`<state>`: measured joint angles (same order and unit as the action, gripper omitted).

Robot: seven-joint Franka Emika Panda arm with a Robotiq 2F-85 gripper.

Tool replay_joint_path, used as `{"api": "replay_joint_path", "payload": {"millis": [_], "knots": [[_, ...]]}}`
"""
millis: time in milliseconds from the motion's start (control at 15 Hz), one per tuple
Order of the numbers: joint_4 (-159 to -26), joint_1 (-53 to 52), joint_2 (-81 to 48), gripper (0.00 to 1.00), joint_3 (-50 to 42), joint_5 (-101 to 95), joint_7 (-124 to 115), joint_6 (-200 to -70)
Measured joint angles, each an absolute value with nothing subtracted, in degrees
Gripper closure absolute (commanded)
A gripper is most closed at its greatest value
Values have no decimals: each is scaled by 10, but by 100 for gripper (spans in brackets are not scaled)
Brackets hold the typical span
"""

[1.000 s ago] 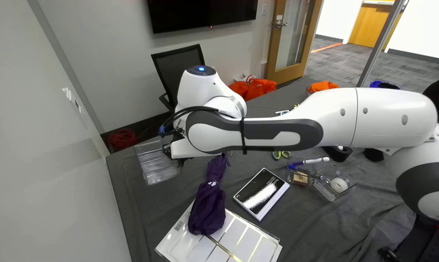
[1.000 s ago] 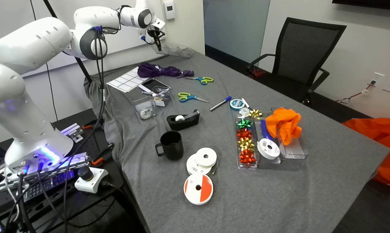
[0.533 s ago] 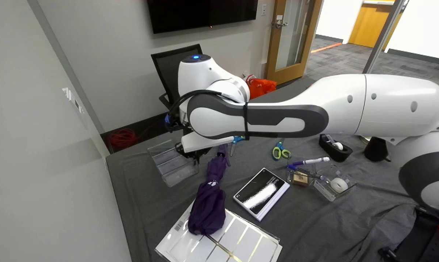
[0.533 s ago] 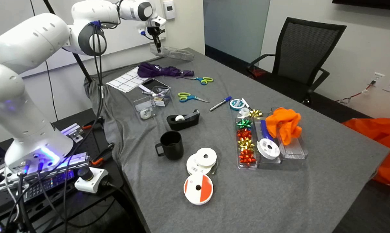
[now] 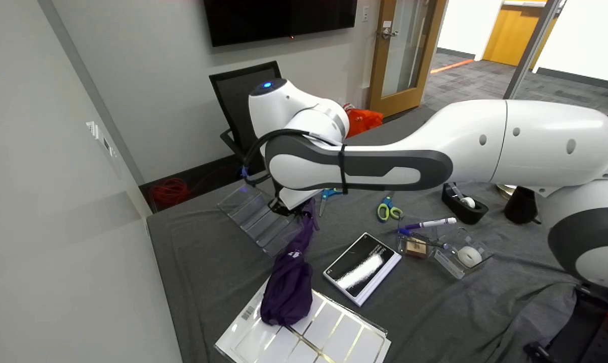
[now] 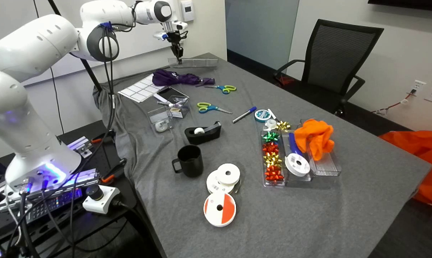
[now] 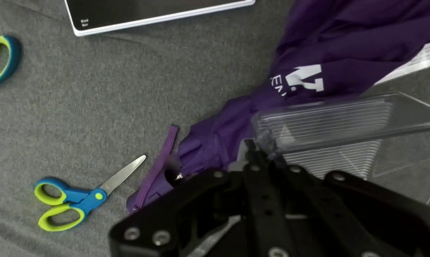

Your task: Move the purple umbrella forward and move the clear case to the right

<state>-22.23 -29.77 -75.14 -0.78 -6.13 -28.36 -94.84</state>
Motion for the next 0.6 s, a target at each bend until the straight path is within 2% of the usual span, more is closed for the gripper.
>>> {"api": "replay_joint_path", "payload": {"millis": [600], "knots": [[-203,-280,-742,98,-11,-75,-143,-935]]}}
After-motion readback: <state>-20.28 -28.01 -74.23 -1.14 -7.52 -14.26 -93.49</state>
